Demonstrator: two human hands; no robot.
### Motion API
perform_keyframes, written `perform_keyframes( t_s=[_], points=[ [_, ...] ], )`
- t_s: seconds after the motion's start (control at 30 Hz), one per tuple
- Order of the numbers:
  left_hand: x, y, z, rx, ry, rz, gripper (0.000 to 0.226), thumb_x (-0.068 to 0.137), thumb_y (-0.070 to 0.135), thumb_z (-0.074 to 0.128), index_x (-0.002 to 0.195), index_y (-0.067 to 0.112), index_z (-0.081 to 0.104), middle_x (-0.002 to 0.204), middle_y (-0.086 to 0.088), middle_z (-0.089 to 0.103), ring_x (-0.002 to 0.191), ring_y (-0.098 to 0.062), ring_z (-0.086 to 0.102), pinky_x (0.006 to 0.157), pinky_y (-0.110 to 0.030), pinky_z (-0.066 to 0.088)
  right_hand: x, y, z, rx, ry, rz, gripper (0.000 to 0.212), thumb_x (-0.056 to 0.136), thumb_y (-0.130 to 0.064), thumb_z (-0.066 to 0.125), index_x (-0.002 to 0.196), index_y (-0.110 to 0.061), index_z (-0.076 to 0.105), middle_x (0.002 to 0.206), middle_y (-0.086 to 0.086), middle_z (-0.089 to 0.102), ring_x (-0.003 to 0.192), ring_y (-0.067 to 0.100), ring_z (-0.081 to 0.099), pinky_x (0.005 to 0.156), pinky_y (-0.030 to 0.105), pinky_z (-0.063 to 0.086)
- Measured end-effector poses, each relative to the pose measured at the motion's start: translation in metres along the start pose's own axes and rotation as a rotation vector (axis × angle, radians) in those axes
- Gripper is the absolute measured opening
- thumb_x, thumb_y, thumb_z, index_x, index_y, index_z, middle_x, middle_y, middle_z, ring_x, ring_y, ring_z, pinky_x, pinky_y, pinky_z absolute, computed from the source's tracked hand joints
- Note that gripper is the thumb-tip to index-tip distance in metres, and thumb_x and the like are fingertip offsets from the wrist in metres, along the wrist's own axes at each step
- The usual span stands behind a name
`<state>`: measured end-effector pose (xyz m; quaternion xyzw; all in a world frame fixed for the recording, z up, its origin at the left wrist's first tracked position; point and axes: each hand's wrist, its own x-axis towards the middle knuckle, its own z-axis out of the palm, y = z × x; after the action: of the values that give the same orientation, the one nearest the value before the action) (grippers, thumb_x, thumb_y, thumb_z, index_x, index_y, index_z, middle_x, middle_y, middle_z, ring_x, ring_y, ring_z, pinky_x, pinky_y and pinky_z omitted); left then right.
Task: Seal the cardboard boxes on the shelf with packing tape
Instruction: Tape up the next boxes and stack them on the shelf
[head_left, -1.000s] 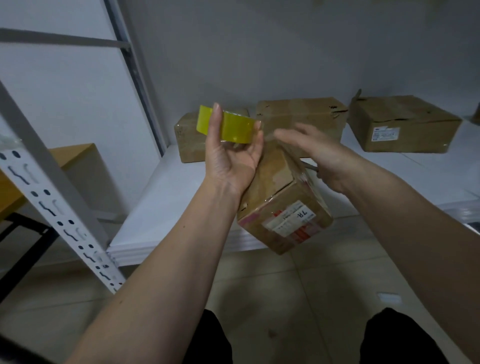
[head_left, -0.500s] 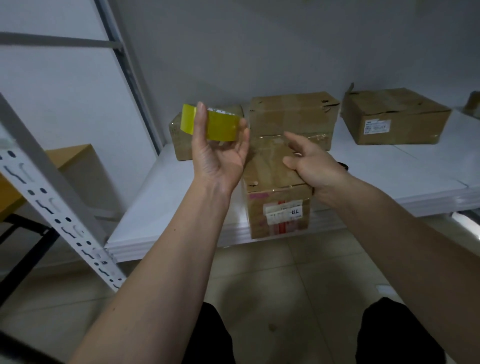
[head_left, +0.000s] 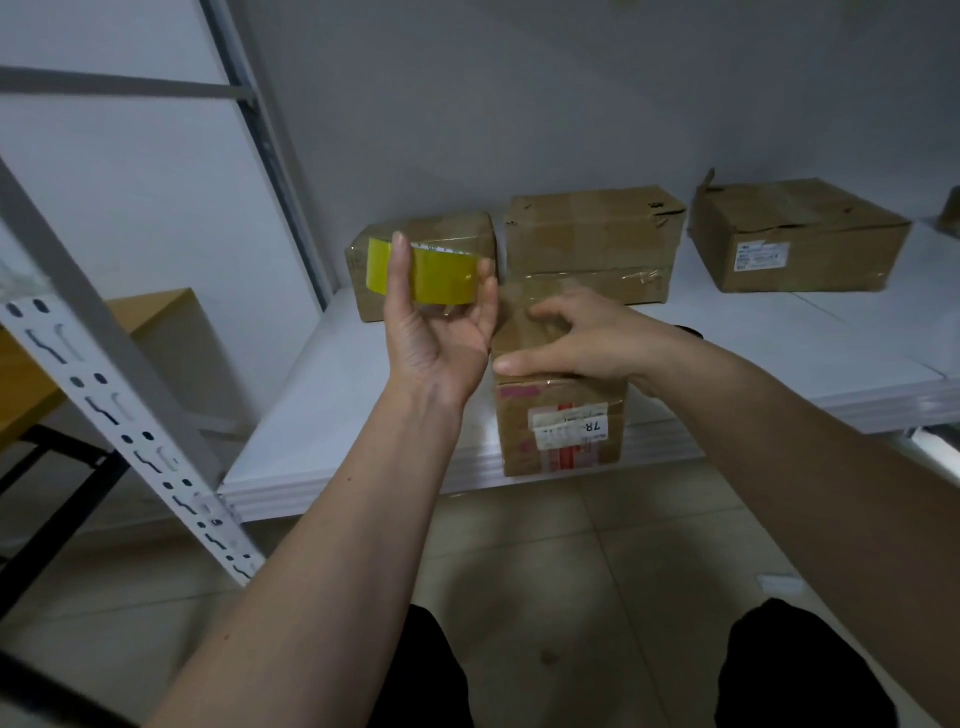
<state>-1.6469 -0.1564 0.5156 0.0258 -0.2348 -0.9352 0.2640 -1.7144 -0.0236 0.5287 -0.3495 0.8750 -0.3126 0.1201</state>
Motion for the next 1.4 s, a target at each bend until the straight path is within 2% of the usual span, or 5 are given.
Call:
perform_keyframes(
  t_s=[0.3,0.6,0.8,0.97,1.4],
  points=[
    [-0.002,0.002,-0.003,-0.025,-0.006,-0.008,0.081,0.065,0.045,0.078,0.134,0.009,0.054,0.114,-0.014,0.059,0.088,-0.026,0.066,0.078,-0.031,0.059,0.001,0.008,0.011,0.213,0.333,-0.129,0.029,0.099,-0.034,0.048,0.119,-0.018,0.062,0.114,-0.004,0.061,0.103,0.013,0.056,0.092,0.034,0.046],
    [-0.001,0.016,-0.014,-0.009,0.013,-0.014,0.089,0.060,0.047,0.080,0.137,0.011,0.052,0.121,-0.011,0.058,0.098,-0.024,0.064,0.082,-0.029,0.058,-0.008,0.021,0.018,-0.197,0.802,-0.554,0.033,0.100,-0.021,0.040,0.077,-0.005,0.057,0.068,0.002,0.055,0.060,0.022,0.052,0.053,0.029,0.030],
    [0.000,0.028,-0.023,-0.032,0.080,-0.015,0.089,0.058,0.045,0.081,0.135,0.011,0.053,0.119,-0.012,0.058,0.095,-0.024,0.065,0.081,-0.028,0.059,-0.008,0.016,0.006,0.266,0.237,0.005,0.058,0.093,-0.044,0.055,0.143,-0.022,0.037,0.145,-0.002,0.042,0.126,0.016,0.045,0.105,0.037,0.038],
    [-0.002,0.016,-0.036,-0.065,0.103,-0.121,0.083,0.066,0.052,0.081,0.134,0.012,0.056,0.121,-0.010,0.060,0.089,-0.021,0.065,0.077,-0.024,0.058,-0.003,0.027,0.005,0.861,-0.015,0.161,0.041,0.089,-0.028,0.065,0.127,-0.014,0.057,0.103,0.004,0.073,0.089,0.021,0.071,0.076,0.033,0.056],
    [0.007,0.020,-0.032,-0.130,-0.211,-0.178,0.080,0.067,0.062,0.075,0.131,0.018,0.056,0.121,-0.002,0.059,0.075,-0.010,0.062,0.063,-0.017,0.054,-0.016,0.015,0.012,0.538,0.390,-0.360,0.071,0.087,-0.025,0.066,0.146,-0.042,0.031,0.150,-0.015,0.030,0.135,0.008,0.032,0.105,0.033,0.037]
  ],
)
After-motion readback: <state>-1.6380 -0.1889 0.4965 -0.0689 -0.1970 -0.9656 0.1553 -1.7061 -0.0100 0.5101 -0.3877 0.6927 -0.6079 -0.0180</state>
